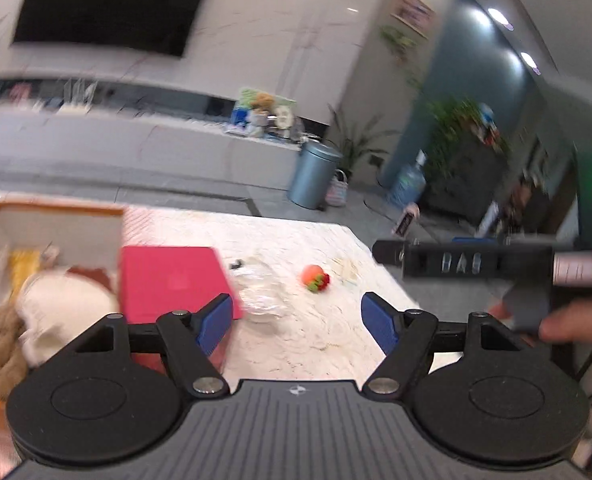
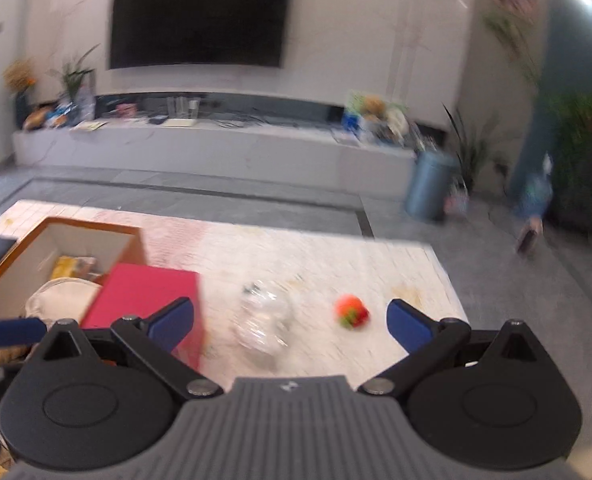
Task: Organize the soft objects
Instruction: 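Open the left gripper over the box and move both grippers back to the table, then grasp the clear plastic bag with the left gripper while the right grasps the orange crocheted fruit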
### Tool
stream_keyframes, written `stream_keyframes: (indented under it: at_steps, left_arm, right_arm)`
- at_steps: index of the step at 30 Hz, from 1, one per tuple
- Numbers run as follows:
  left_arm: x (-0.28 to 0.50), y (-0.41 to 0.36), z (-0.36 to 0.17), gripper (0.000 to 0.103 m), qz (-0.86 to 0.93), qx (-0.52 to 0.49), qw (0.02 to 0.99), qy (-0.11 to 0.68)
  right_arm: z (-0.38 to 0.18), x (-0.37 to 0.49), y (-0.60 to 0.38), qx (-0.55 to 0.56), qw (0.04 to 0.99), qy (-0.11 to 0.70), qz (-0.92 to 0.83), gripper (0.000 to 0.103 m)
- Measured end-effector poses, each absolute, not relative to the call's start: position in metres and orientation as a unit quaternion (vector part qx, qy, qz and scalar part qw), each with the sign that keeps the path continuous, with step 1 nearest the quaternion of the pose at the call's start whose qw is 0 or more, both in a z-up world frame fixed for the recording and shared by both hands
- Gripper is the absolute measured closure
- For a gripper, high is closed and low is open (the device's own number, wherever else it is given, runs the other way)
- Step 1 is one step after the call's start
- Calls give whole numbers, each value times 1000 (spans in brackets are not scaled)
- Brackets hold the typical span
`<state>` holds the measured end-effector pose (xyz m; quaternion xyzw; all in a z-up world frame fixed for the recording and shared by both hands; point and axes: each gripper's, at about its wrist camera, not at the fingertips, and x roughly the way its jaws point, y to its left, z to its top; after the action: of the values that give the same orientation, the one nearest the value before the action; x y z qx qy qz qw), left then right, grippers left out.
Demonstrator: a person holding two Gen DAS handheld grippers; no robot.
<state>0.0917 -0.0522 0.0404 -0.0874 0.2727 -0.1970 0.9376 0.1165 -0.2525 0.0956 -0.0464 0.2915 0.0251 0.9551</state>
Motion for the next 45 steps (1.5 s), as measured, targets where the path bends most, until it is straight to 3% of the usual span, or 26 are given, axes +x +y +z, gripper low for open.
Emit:
stream_keyframes:
  at_steps: [3, 11, 19, 21, 33, 35, 36, 37, 39, 41, 45]
  left_arm:
    - [102, -90, 25, 17, -186, -57, 942, 273]
    - [148, -154, -28, 17, -172, -12, 950, 258]
    - [203, -179, -73, 17, -119, 9, 937, 327]
    - [211, -183, -81, 17, -97, 25, 939, 328]
    - [259, -205, -112, 16, 14, 59, 934, 352]
    - [262, -206, -115, 18, 18, 69, 931, 359]
    - [262, -206, -116, 21, 18, 73, 930, 359]
    - [264, -208, -118, 30, 24, 78, 929, 361]
    - [264, -208, -119, 36, 35, 81, 928, 362]
    - [264, -209, -118, 44, 40, 76, 930, 357]
    - [257, -208, -110, 51, 34, 69, 931, 358]
  right_arm:
    - [79, 121, -304, 21, 952, 304, 0, 3]
    - [19, 185, -372, 74, 939, 335, -35, 3]
    - [-48, 308, -371, 76, 916, 393, -9, 4]
    - [-66, 321, -368, 77, 920, 384, -15, 8]
    - [-112, 384, -369, 51, 920, 388, -3, 8]
    - [-125, 390, -358, 20, 915, 404, 1, 15]
    - [-130, 394, -355, 13, 911, 413, -6, 25]
    - [-133, 395, -353, 9, 910, 413, -12, 28]
    - [-134, 397, -351, -2, 914, 406, -14, 36]
    - [-132, 395, -351, -2, 914, 405, -10, 52]
    - [-129, 385, -356, 9, 913, 407, -13, 53]
